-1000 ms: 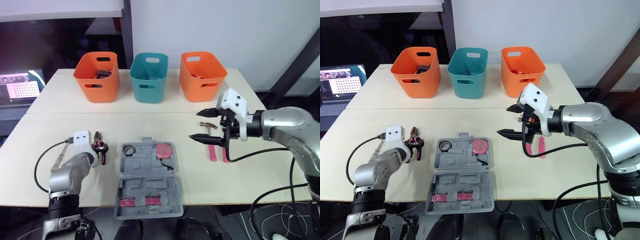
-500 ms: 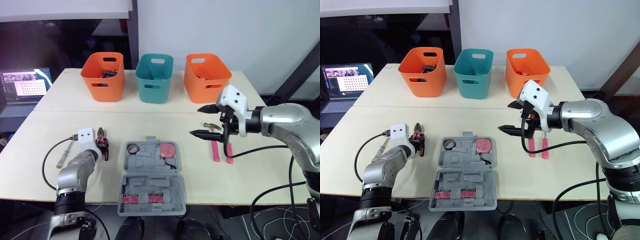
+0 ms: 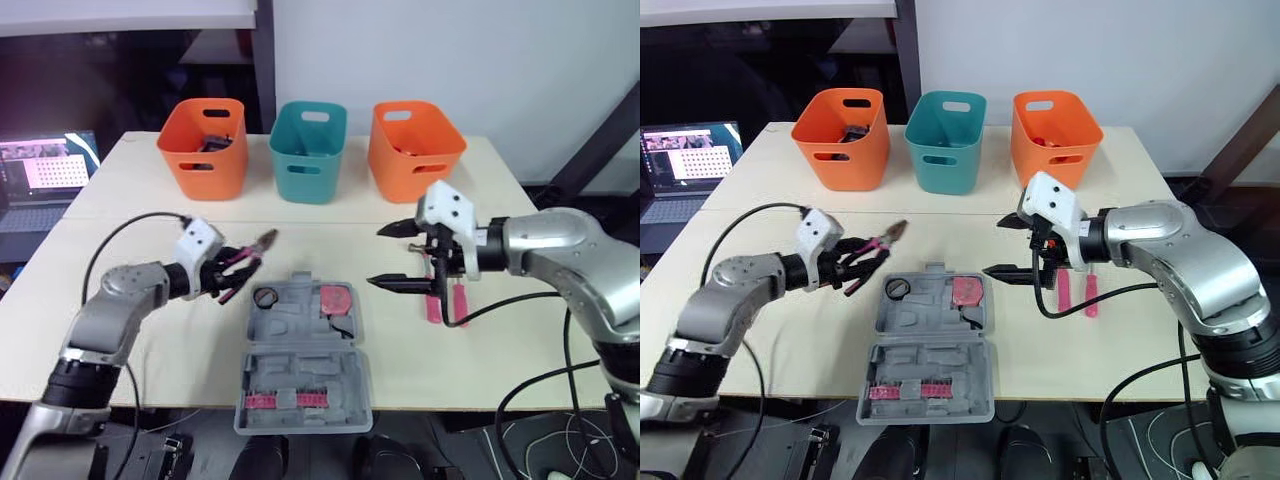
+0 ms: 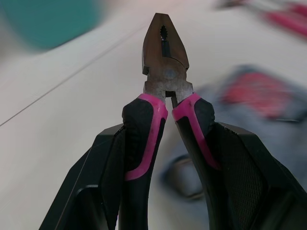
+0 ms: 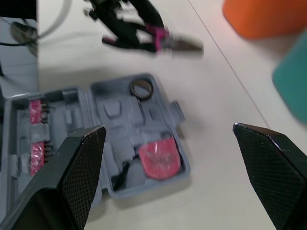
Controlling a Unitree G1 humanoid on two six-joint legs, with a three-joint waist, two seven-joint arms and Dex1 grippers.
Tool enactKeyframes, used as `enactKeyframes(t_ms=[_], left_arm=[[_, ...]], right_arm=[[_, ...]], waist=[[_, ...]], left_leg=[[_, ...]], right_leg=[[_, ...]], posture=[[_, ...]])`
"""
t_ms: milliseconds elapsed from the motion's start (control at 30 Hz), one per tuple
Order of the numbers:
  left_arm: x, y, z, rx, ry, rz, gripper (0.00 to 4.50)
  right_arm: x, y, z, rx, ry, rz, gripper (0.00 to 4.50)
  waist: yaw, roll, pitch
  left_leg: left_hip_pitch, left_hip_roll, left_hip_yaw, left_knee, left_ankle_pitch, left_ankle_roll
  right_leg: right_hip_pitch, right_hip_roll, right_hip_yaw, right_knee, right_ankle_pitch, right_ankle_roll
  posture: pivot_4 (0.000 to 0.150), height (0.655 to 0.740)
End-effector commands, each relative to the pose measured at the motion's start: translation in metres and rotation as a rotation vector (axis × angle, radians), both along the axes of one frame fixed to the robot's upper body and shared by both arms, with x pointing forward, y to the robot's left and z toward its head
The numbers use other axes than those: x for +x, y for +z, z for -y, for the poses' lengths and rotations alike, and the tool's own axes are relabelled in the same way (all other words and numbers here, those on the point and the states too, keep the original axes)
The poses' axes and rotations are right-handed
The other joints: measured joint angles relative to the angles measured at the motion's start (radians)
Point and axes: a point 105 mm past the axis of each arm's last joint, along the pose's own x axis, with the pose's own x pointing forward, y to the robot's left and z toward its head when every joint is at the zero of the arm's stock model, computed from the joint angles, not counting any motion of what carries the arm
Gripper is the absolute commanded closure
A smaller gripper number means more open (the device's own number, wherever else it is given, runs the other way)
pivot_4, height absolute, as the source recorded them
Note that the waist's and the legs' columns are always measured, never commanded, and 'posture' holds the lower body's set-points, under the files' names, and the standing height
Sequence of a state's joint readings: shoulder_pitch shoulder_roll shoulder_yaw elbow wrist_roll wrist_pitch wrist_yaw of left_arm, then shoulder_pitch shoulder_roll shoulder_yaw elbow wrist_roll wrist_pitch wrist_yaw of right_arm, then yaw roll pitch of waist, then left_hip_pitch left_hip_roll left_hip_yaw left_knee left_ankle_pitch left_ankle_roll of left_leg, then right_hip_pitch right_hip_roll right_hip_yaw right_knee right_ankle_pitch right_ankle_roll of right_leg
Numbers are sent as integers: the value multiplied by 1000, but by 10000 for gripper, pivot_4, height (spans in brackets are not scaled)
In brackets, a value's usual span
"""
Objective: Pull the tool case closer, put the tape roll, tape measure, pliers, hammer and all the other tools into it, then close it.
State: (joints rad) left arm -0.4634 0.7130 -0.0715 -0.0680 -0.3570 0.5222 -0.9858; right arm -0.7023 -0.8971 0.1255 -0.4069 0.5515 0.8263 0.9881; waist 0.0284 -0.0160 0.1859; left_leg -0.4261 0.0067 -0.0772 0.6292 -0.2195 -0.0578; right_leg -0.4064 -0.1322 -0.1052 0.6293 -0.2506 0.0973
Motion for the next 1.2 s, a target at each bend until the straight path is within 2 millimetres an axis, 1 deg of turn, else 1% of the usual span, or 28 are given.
enactKeyframes(t_ms=[33, 133, 267, 367, 600, 700, 767, 800, 867, 900, 1033, 1200], left_arm=[[-20, 20, 24, 22, -251, 5, 21419], [-31, 27, 37, 41, -378, -24, 21420], [-34, 34, 50, 55, -458, -7, 21420], [-37, 37, 59, 63, -511, -1, 21421], [-42, 38, 66, 73, -559, 9, 21421], [-44, 40, 70, 68, -574, 20, 21421], [-44, 41, 71, 66, -575, 23, 21421], [-44, 41, 71, 67, -576, 24, 21421], [-44, 40, 70, 71, -577, 26, 21421], [-44, 39, 70, 71, -578, 26, 21421], [-44, 36, 68, 78, -579, 26, 21421], [-44, 32, 68, 84, -579, 25, 21421]], right_arm=[[-5, 5, -13, -23, 95, 66, 0], [-6, -2, -26, -43, 145, 86, 0], [-7, -15, -38, -41, 175, 81, 0], [-9, -27, -40, -60, 185, 70, 0], [-9, -36, -41, -48, 182, 42, 0], [-7, -39, -38, -40, 177, 28, 8284], [-7, -39, -37, -38, 177, 23, 18017], [-7, -39, -36, -35, 182, 19, 23623], [-8, -38, -35, -23, 192, 20, 32916], [-9, -36, -35, -14, 200, 17, 35070], [-11, -31, -35, 18, 218, 19, 35031], [-14, -31, -34, 31, 229, 16, 35032]], waist=[[-9, 0, 0], [-21, 0, 1], [-37, 0, 1], [-39, 0, 1], [-41, 0, 1], [-40, 0, 1], [-39, 0, 1], [-40, 0, 1], [-40, 0, 1], [-40, 0, 1], [-40, 0, 1], [-40, 0, 1]], left_leg=[[0, 0, 0, 0, 0, 0], [0, 0, -1, 0, 0, 0], [0, 0, -1, 0, 0, 0], [0, 0, -1, 1, 0, 0], [1, 0, -1, 1, 0, 1], [1, 0, -1, 2, 0, 1], [1, 0, -1, 2, 0, 1], [1, 0, -1, 2, 0, 1], [1, 0, -1, 2, 0, 1], [1, 0, -1, 2, 0, 1], [1, 0, -1, 2, 0, 1], [2, 0, -1, 2, 0, 1]], right_leg=[[0, 0, 0, 0, 0, 0], [0, 0, 0, 1, 0, 0], [0, 1, 0, 2, 0, 0], [0, 1, 0, 3, 0, 1], [0, 1, 1, 3, 0, 1], [0, 1, 1, 3, 0, 1], [1, 1, 1, 3, 0, 1], [1, 1, 1, 3, 0, 1], [1, 1, 1, 3, 0, 1], [1, 1, 1, 3, 0, 1], [1, 1, 1, 4, 0, 1], [1, 1, 1, 4, 0, 1]], posture=[[1500, 7400], [1500, 7400], [1500, 7400], [1500, 7400], [1500, 7400], [1500, 7400], [1500, 7400], [1500, 7400], [1500, 7400], [1500, 7400], [1500, 7400], [1500, 7400]])
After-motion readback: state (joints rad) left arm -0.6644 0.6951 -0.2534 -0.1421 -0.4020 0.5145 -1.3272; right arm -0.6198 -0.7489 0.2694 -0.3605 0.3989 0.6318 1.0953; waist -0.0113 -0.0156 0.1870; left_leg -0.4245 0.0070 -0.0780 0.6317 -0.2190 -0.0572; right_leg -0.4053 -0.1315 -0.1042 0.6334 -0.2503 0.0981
